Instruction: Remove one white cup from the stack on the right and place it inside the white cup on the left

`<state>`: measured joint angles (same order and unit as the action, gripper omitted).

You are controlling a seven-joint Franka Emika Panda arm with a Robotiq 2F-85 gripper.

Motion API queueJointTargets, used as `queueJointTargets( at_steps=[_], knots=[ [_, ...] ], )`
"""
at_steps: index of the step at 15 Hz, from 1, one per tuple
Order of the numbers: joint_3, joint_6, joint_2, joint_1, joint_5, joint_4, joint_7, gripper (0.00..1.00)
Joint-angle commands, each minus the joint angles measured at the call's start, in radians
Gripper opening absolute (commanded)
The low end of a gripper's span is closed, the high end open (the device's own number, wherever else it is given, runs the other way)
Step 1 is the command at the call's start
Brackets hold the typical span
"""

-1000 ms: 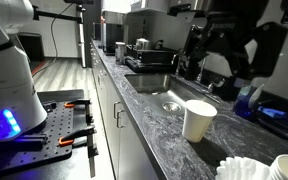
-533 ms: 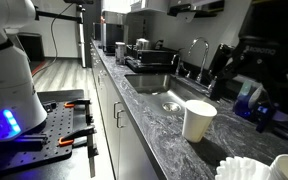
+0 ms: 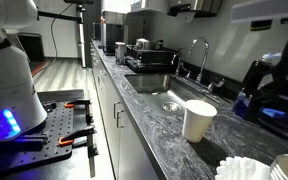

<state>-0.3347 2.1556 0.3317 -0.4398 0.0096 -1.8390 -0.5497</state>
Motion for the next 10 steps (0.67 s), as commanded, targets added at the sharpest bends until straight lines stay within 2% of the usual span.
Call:
queueJointTargets(
  at_steps=[1,2,3,5,10],
  knots=[
    [0.035,-0.032,0.073,-0.044,0.016,0.102,-0.019,0.9],
    [0.044,-0.034,0.088,-0.055,0.017,0.12,-0.028,0.88],
    [0.049,-0.035,0.099,-0.061,0.013,0.132,-0.028,0.82],
    [0.064,-0.038,0.118,-0.074,0.013,0.157,-0.031,0.79],
    [0.087,-0.035,0.138,-0.09,0.006,0.182,-0.038,0.44]
  ],
)
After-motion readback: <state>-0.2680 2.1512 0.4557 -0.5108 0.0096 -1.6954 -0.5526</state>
